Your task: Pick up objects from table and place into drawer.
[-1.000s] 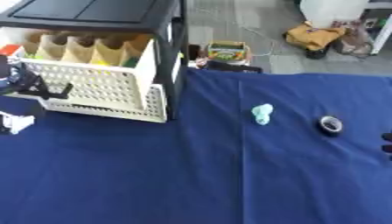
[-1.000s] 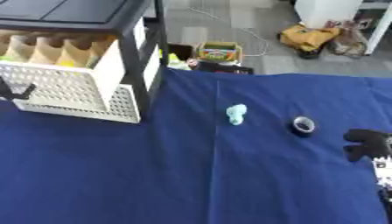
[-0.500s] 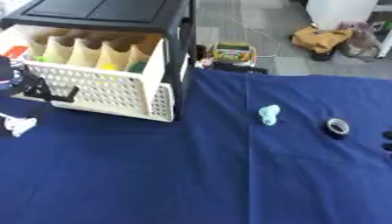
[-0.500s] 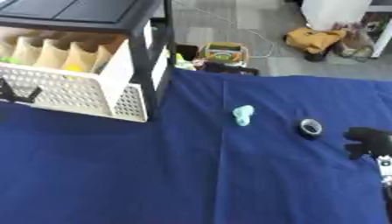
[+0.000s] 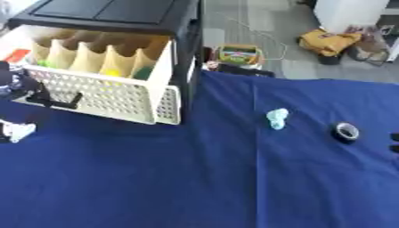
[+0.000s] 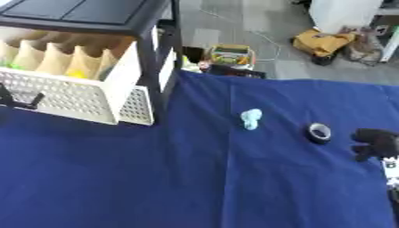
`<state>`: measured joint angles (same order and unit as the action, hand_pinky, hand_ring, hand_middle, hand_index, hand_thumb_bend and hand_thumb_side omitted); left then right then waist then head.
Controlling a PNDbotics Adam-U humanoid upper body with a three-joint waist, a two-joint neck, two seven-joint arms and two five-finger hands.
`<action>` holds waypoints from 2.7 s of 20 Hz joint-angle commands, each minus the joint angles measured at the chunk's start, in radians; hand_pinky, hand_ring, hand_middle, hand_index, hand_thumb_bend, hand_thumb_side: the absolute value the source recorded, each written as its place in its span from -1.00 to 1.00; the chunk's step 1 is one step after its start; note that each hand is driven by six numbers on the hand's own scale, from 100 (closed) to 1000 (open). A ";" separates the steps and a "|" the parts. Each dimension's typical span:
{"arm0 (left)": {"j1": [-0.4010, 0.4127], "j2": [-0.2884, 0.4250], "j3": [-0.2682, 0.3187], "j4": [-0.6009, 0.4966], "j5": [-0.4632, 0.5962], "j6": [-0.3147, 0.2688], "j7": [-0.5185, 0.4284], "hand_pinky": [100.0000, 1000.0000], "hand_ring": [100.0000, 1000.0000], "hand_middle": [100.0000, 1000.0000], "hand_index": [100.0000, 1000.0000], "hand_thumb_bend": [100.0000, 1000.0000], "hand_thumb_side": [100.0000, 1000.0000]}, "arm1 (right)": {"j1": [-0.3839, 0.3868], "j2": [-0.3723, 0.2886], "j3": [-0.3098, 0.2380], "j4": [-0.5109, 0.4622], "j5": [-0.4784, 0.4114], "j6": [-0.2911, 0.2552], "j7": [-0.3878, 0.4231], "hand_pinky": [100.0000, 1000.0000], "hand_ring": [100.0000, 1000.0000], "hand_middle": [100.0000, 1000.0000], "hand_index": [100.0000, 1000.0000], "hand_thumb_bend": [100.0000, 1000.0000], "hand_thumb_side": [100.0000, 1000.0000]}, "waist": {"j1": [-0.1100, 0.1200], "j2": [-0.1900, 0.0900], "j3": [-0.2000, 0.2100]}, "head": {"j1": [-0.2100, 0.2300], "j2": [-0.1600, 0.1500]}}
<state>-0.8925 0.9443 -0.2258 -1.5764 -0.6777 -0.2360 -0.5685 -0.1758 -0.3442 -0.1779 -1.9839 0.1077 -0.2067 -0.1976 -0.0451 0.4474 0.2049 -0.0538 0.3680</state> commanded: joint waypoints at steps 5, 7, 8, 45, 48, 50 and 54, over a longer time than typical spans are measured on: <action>0.015 0.058 0.008 -0.034 0.016 -0.004 0.001 -0.75 -1.00 -1.00 0.28 -1.00 -0.46 | -0.003 -0.025 -0.008 -0.016 -0.015 -0.002 -0.003 0.24 0.38 -0.36 0.36 -0.90 0.73 | 0.001 -0.037 0.009 | 0.000 0.002; 0.018 0.060 0.009 -0.038 0.016 -0.002 0.002 -0.74 -1.00 -1.00 0.28 -1.00 -0.46 | -0.003 -0.026 -0.009 -0.016 -0.016 -0.002 -0.003 0.24 0.38 -0.35 0.36 -0.90 0.73 | 0.001 -0.039 0.010 | 0.000 0.002; 0.019 0.060 0.010 -0.038 0.016 0.000 0.003 -0.74 -1.00 -1.00 0.29 -1.00 -0.46 | -0.002 -0.026 -0.009 -0.016 -0.017 -0.002 -0.003 0.24 0.38 -0.35 0.36 -0.90 0.73 | 0.001 -0.039 0.011 | 0.000 0.001; 0.117 -0.006 0.137 -0.423 0.458 0.036 -0.024 -0.84 -1.00 -1.00 0.52 -1.00 -0.59 | 0.003 -0.027 -0.023 -0.016 -0.014 -0.013 -0.031 0.25 0.38 -0.34 0.36 -0.87 0.76 | -0.007 -0.041 0.010 | -0.116 0.023; 0.107 -0.048 0.136 -0.424 0.506 0.024 -0.022 -0.86 -1.00 -1.00 0.50 -1.00 -0.51 | 0.004 -0.027 -0.024 -0.016 -0.016 -0.015 -0.033 0.25 0.38 -0.34 0.36 -0.87 0.76 | -0.009 -0.042 0.008 | -0.124 0.027; 0.099 -0.081 0.133 -0.424 0.536 0.015 -0.013 -0.88 -1.00 -1.00 0.48 -1.00 -0.40 | 0.005 -0.027 -0.026 -0.016 -0.017 -0.017 -0.036 0.25 0.38 -0.34 0.36 -0.87 0.76 | -0.010 -0.043 0.006 | -0.127 0.030; 0.084 -0.127 0.138 -0.424 0.600 0.016 0.028 -0.88 -1.00 -1.00 0.47 -1.00 -0.30 | 0.005 -0.025 -0.027 -0.016 -0.017 -0.019 -0.038 0.25 0.38 -0.34 0.36 -0.87 0.76 | -0.011 -0.042 0.005 | -0.129 0.032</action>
<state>-0.7917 0.8114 -0.1058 -1.9863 -0.0996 -0.2195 -0.5548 -0.1669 -0.3481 -0.1964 -1.9839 0.0947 -0.2245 -0.2323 -0.0586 0.4313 0.2104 -0.1792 0.3952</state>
